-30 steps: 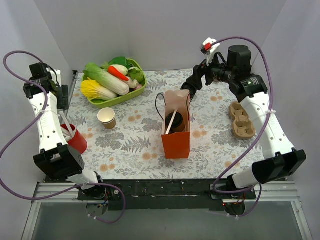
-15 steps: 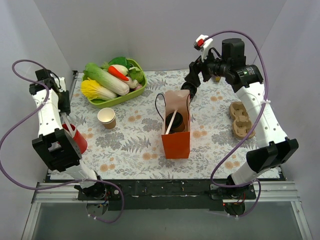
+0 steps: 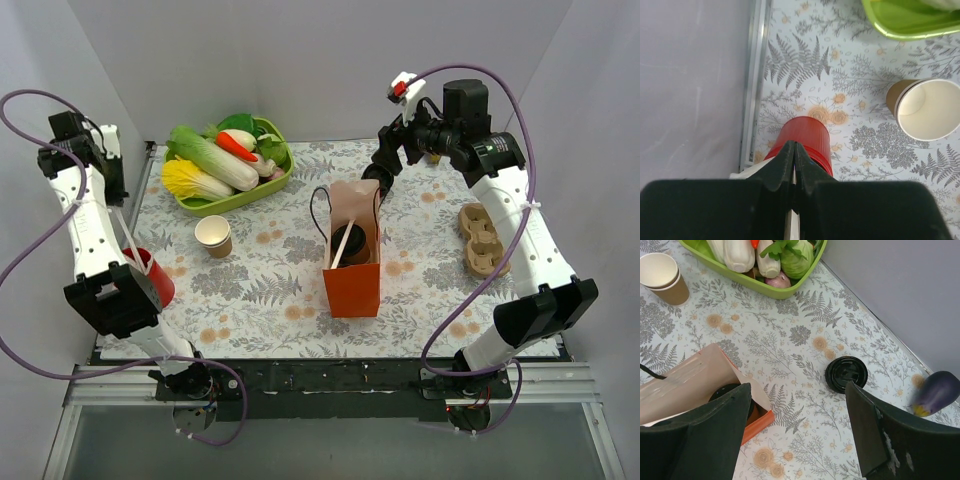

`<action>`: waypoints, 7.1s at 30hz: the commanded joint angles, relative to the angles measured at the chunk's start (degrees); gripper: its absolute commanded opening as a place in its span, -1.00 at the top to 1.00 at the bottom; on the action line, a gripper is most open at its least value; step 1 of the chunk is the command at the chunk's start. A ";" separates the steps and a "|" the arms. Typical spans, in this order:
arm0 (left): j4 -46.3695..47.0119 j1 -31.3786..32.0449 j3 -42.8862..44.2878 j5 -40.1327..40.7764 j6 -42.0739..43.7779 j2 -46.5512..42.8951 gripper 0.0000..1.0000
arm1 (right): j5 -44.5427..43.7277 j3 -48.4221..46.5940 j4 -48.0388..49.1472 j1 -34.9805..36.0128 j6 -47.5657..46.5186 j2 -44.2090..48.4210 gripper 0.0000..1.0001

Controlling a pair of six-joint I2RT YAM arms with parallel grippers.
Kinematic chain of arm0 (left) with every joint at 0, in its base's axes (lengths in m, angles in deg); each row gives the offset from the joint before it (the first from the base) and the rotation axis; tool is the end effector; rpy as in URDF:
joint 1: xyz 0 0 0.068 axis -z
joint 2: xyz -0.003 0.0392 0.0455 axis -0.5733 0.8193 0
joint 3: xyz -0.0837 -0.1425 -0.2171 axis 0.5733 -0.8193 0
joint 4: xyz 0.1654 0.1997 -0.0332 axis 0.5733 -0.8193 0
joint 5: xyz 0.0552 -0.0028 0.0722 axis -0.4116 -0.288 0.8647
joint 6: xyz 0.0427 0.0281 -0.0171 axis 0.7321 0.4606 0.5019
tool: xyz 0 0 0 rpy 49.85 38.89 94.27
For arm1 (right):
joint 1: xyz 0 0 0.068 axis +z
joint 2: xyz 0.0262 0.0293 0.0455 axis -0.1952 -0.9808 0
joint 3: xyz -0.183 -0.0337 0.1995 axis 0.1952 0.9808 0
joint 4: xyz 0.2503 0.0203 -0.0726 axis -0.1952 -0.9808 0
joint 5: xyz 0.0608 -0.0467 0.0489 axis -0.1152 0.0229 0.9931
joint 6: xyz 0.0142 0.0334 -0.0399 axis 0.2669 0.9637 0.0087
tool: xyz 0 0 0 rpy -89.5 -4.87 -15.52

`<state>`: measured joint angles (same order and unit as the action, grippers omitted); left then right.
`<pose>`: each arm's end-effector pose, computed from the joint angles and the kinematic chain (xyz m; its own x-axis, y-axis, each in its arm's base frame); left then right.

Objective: Pack the takeout coffee

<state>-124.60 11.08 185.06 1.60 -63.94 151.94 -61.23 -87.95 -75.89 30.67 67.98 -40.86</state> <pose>0.3025 0.1335 0.3884 -0.5956 -0.6717 -0.4405 -0.6691 0.7183 -0.1907 0.3120 0.1255 0.4650 -0.1032 -0.3689 -0.9237 -0.7465 0.6425 -0.1732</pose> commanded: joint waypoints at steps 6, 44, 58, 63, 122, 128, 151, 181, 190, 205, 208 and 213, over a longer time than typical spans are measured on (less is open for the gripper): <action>-5.98 -0.36 21.18 -9.63 3.08 -5.32 1.00 | 0.27 0.90 3.94 0.18 -0.32 0.13 -0.66; 7.91 -0.45 -10.64 -4.45 0.01 -14.90 0.37 | -4.91 -12.99 -7.84 1.32 -0.23 -7.26 -0.66; 10.36 -0.53 -12.20 5.74 -0.61 -13.23 0.16 | -4.30 -10.36 -6.17 1.41 -0.67 -5.32 -0.66; 14.67 -0.53 -13.87 5.39 -0.26 -11.92 0.31 | -4.12 -8.42 -5.03 1.41 -0.23 -4.09 -0.66; 50.73 47.63 17.96 -61.32 -27.34 3.91 1.00 | 0.01 6.25 -8.37 -2.63 9.09 9.35 -0.80; 47.55 51.84 3.64 -57.81 -16.72 -1.62 1.00 | 3.17 8.27 -7.23 -3.07 7.69 13.04 -0.80; 47.38 48.69 5.65 -31.34 -19.86 3.12 -0.44 | 5.98 -0.33 -10.30 -2.98 15.15 -2.06 -0.82; 47.20 48.77 -6.05 -54.28 -21.44 6.01 -0.34 | 13.01 6.52 -22.69 -2.98 2.77 -0.49 0.38; 48.78 50.27 -10.26 -57.62 -18.11 4.52 -0.26 | 16.97 7.93 -22.52 -2.81 0.21 1.62 0.75; 51.32 50.18 -11.32 -52.45 -19.77 0.93 -0.37 | 13.28 0.63 -22.43 -2.81 -6.63 5.92 -0.74; 52.46 50.18 -12.38 -50.60 -20.38 -0.13 -0.43 | 10.74 3.25 -23.04 -2.81 -8.31 8.55 -0.77; 52.73 50.18 -11.68 -47.97 -20.65 -0.49 -0.51 | 0.57 6.95 -22.97 -2.81 -8.94 13.65 -0.85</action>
<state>-73.28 61.35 172.91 -49.21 -84.45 155.68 -52.07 -83.34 -98.21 27.85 60.58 -31.51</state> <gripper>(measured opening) 0.743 0.895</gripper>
